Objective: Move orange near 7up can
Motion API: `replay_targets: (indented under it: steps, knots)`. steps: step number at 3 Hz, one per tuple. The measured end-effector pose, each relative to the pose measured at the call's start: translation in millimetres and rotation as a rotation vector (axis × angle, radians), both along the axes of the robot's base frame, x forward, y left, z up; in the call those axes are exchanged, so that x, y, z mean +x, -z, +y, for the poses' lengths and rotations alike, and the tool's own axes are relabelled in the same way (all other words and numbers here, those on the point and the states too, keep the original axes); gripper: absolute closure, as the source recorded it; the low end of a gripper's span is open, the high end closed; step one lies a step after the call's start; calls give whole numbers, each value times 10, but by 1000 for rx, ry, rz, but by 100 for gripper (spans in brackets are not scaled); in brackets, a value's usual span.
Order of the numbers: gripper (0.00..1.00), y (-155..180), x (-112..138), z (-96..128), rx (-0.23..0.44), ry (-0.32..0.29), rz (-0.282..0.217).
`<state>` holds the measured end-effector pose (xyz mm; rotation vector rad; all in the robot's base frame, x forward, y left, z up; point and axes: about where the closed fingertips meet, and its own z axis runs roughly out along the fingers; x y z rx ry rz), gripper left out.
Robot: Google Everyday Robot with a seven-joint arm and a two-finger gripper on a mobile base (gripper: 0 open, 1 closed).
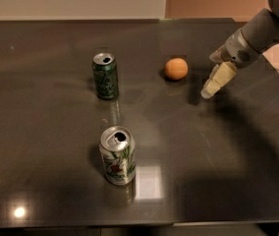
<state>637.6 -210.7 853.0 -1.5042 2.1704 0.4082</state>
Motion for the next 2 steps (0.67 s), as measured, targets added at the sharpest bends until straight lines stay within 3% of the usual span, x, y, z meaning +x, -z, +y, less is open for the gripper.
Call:
replay_targets:
  steps: [2]
  knots:
    - [0,-99,-10,56,22,-22,-14]
